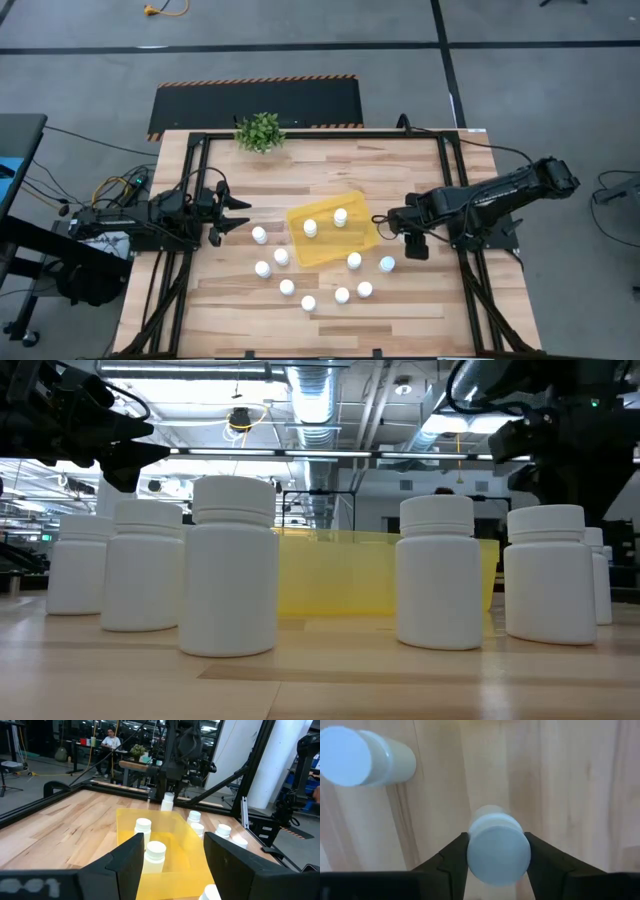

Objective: Pick and place pill bottles into a basket
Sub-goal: Put the white pill bottle into the yellow bin

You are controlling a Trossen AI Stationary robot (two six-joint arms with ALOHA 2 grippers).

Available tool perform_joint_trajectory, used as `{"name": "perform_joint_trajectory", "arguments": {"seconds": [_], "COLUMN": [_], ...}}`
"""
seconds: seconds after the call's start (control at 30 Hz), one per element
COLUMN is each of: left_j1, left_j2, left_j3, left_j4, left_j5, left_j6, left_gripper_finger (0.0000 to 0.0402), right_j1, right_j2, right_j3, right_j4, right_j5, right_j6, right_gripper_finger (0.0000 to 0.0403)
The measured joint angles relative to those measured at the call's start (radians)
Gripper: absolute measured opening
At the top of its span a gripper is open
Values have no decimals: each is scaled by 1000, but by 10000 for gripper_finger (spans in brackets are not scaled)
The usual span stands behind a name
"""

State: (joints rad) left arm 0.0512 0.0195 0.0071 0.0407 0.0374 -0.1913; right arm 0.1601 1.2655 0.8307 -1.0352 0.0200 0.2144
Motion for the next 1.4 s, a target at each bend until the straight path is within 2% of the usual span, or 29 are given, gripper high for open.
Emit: {"name": "perform_joint_trajectory", "arguments": {"seconds": [0.3, 0.6, 0.83, 1.17, 1.4], "left_j1": [0, 0, 0, 0, 0], "left_j2": [0, 0, 0, 0, 0], "left_j3": [0, 0, 0, 0, 0], "left_j4": [0, 0, 0, 0, 0], "left_j5": [0, 0, 0, 0, 0], "left_j6": [0, 0, 0, 0, 0], "left_gripper_finger": [194, 194, 194, 194, 194], "right_j1": [-97, -209, -243, -241, -245], "right_j2": [0, 12, 183, 442, 539], "right_j3": [190, 377, 554, 787, 841], "right_j4": [-143, -200, -296, -294, -257], "right_j5": [8, 8, 8, 4, -16], "right_j6": [-105, -197, -303, -478, -542], "right_gripper_finger": [156, 149, 152, 155, 150]}}
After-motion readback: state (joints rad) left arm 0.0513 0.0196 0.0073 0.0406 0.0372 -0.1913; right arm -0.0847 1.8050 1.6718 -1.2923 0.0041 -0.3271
